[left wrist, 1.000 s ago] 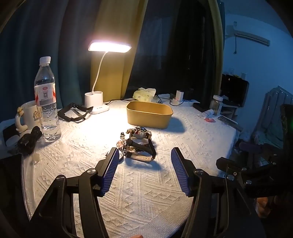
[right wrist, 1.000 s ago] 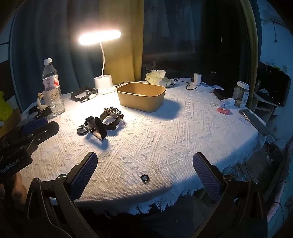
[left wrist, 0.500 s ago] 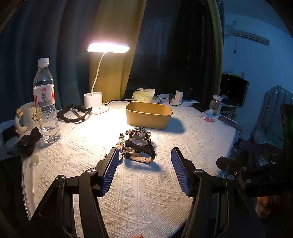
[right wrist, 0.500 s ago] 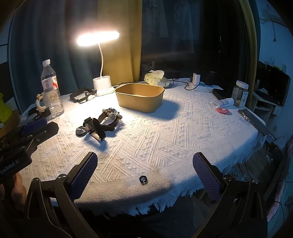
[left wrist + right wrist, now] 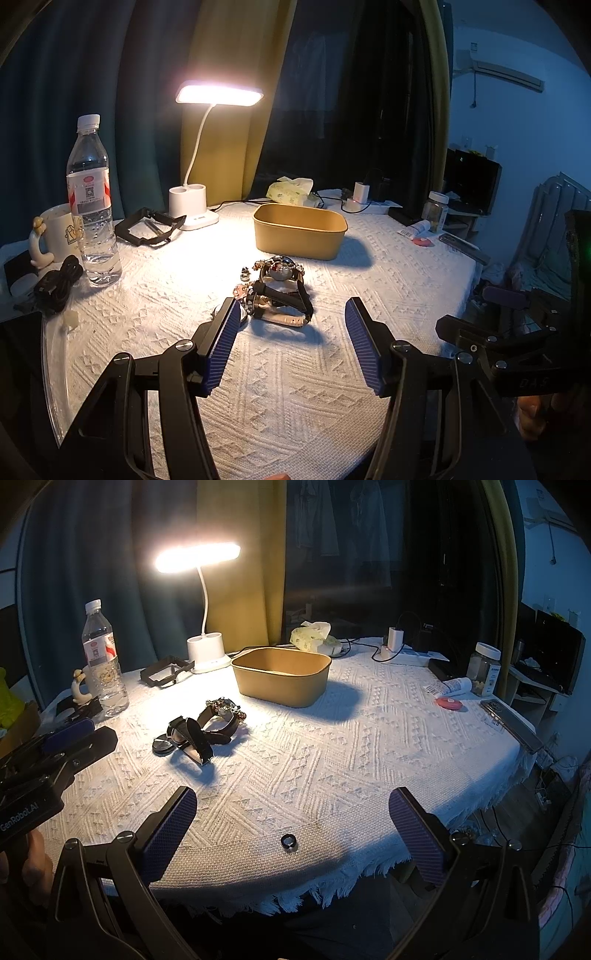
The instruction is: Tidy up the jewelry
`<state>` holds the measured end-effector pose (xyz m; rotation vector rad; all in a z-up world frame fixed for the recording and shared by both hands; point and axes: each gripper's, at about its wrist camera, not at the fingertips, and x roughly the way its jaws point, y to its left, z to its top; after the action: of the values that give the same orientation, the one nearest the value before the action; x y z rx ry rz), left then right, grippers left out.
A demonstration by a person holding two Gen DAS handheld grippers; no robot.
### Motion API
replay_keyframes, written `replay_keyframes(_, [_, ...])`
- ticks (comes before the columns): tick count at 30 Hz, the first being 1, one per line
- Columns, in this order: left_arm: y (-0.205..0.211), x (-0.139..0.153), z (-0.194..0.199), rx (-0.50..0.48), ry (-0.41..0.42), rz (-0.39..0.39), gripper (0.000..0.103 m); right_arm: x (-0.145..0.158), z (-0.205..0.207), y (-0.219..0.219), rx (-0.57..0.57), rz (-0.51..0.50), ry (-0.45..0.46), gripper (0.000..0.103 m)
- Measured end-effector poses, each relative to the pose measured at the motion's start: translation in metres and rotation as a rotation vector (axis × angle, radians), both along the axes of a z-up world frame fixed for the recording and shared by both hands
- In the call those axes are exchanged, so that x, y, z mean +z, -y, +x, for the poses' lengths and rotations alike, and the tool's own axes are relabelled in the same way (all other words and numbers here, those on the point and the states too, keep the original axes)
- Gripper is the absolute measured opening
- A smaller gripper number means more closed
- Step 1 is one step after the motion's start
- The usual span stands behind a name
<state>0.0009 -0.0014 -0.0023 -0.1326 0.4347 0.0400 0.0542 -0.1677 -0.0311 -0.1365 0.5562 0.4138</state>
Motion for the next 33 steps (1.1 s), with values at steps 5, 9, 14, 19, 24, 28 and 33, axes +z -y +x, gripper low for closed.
replay_keyframes(5, [0.0002, 0.0002, -0.0003, 0.0, -0.002, -0.001, 0.062, -0.0003, -0.0001, -0.0003, 0.001, -0.001, -0.001, 0.102])
replay_keyframes(9, [0.0007, -0.0001, -0.0002, -0.001, -0.001, -0.001, 0.062, -0.0009, 0.0, 0.0007, 0.002, -0.002, 0.0, 0.102])
replay_keyframes(14, [-0.0003, 0.0005, -0.0002, 0.0, 0.001, -0.003, 0.062, -0.0016, -0.0006, -0.0002, 0.003, -0.004, -0.003, 0.102])
replay_keyframes(19, [0.0002, 0.001, -0.0008, 0.001, 0.001, -0.006, 0.062, -0.0018, -0.0007, -0.0004, 0.002, -0.005, -0.003, 0.102])
replay_keyframes(24, [0.0, 0.0009, -0.0008, 0.001, 0.001, -0.005, 0.062, -0.0018, -0.0005, -0.0007, 0.002, -0.005, -0.003, 0.102])
replay_keyframes(28, [0.0001, 0.001, -0.0008, 0.003, 0.002, -0.005, 0.062, -0.0016, -0.0006, 0.0, 0.003, -0.005, -0.003, 0.102])
replay_keyframes(33, [-0.0005, 0.0014, -0.0012, 0.003, 0.003, -0.006, 0.062, -0.0018, -0.0006, -0.0011, 0.002, -0.005, -0.003, 0.102])
